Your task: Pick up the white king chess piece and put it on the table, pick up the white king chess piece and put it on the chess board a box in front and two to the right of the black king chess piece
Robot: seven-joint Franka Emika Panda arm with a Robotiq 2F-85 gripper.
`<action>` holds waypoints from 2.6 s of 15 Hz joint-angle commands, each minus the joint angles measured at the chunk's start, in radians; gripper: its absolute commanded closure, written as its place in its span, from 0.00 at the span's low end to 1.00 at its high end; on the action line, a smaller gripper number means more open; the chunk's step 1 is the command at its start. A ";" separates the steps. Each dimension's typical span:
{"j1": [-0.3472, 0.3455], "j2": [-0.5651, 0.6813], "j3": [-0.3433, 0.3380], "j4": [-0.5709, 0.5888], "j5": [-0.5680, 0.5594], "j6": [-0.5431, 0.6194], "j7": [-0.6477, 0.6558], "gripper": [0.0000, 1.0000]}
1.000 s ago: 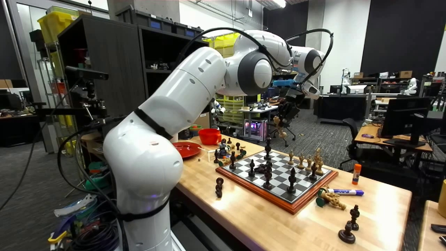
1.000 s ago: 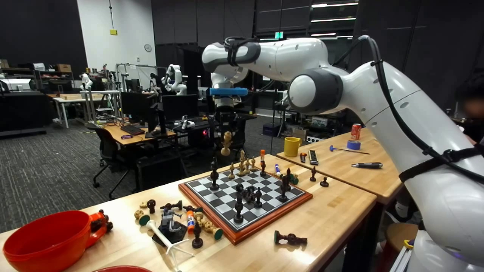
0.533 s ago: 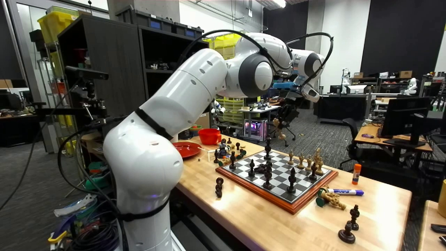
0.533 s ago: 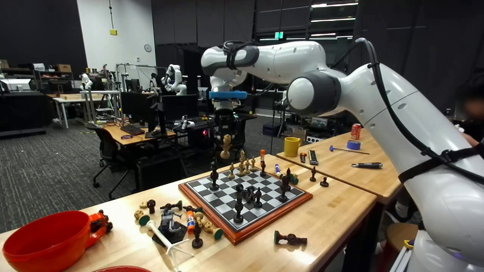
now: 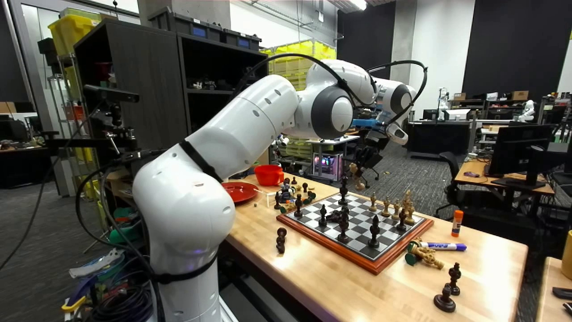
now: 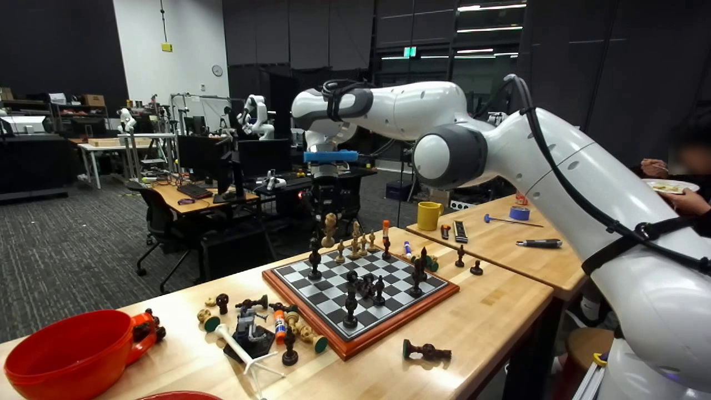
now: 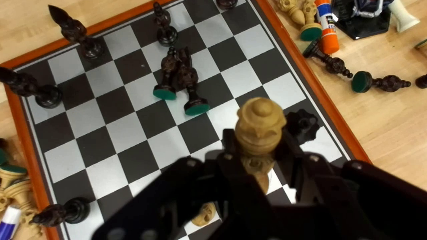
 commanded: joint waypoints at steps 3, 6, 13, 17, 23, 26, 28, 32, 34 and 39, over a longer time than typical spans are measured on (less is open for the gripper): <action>-0.010 0.077 0.007 0.118 0.010 -0.038 0.017 0.92; -0.018 0.101 0.009 0.134 0.017 -0.073 0.031 0.92; -0.047 0.140 0.027 0.139 0.053 -0.158 0.044 0.92; -0.050 0.159 0.038 0.138 0.073 -0.197 0.036 0.92; -0.040 0.185 0.057 0.147 0.068 -0.234 0.032 0.92; -0.040 0.195 0.067 0.151 0.068 -0.247 0.032 0.92; -0.040 0.202 0.072 0.154 0.067 -0.252 0.031 0.92; -0.046 0.212 0.073 0.159 0.068 -0.255 0.033 0.92; -0.049 0.215 0.073 0.163 0.069 -0.257 0.032 0.92; -0.064 0.213 0.071 0.173 0.070 -0.261 0.038 0.92</action>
